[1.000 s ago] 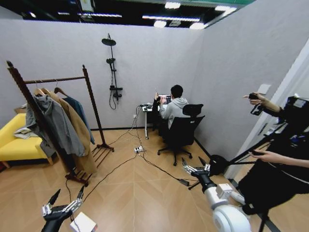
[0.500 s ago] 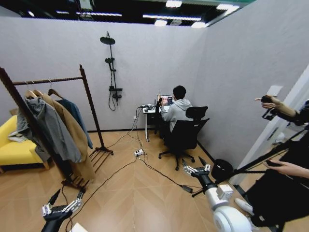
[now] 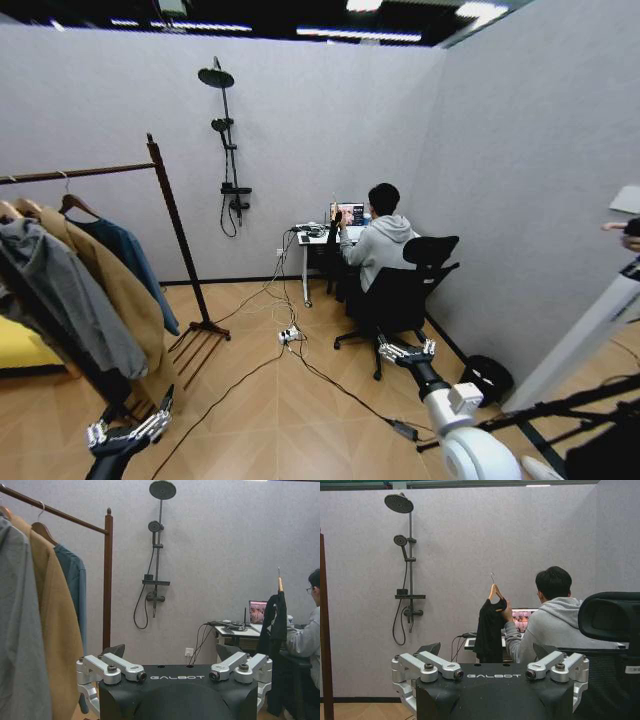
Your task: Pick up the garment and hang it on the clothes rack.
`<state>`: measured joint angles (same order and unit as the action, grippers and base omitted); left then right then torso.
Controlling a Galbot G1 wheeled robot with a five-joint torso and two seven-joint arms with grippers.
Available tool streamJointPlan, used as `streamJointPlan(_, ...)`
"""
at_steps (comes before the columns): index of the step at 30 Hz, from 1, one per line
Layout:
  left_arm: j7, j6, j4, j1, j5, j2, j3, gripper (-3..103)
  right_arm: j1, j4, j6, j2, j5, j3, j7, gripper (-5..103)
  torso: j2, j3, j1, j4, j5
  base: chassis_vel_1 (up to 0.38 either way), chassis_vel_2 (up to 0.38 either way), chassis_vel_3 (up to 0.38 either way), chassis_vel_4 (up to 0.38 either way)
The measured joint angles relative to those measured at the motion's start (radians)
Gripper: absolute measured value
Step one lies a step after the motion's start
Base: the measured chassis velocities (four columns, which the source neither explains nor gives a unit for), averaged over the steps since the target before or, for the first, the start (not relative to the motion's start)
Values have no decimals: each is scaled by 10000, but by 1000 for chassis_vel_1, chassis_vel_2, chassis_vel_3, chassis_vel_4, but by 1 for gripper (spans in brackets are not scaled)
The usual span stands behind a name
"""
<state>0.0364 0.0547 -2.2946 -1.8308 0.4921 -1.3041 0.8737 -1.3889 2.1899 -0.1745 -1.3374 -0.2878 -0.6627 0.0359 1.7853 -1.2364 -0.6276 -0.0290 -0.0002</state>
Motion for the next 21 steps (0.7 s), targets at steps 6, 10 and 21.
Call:
streamJointPlan(6,-2,0,0,0,0,-1,0,100,15,6,0,-20,47,54,6,100,1,1,4,2,8,-360,351,349,-354)
streamJointPlan(10,-2,0,0,0,0,0,1,100,22,6,0,-15,55,64,6,100,1,0,3,2,-4,-340,346,359,-357)
streamJointPlan(21,-1,0,0,0,0,0,0,100,41,-31,19,3,39,64,7,100,2,1,4,1,0,-361,351,349,-358)
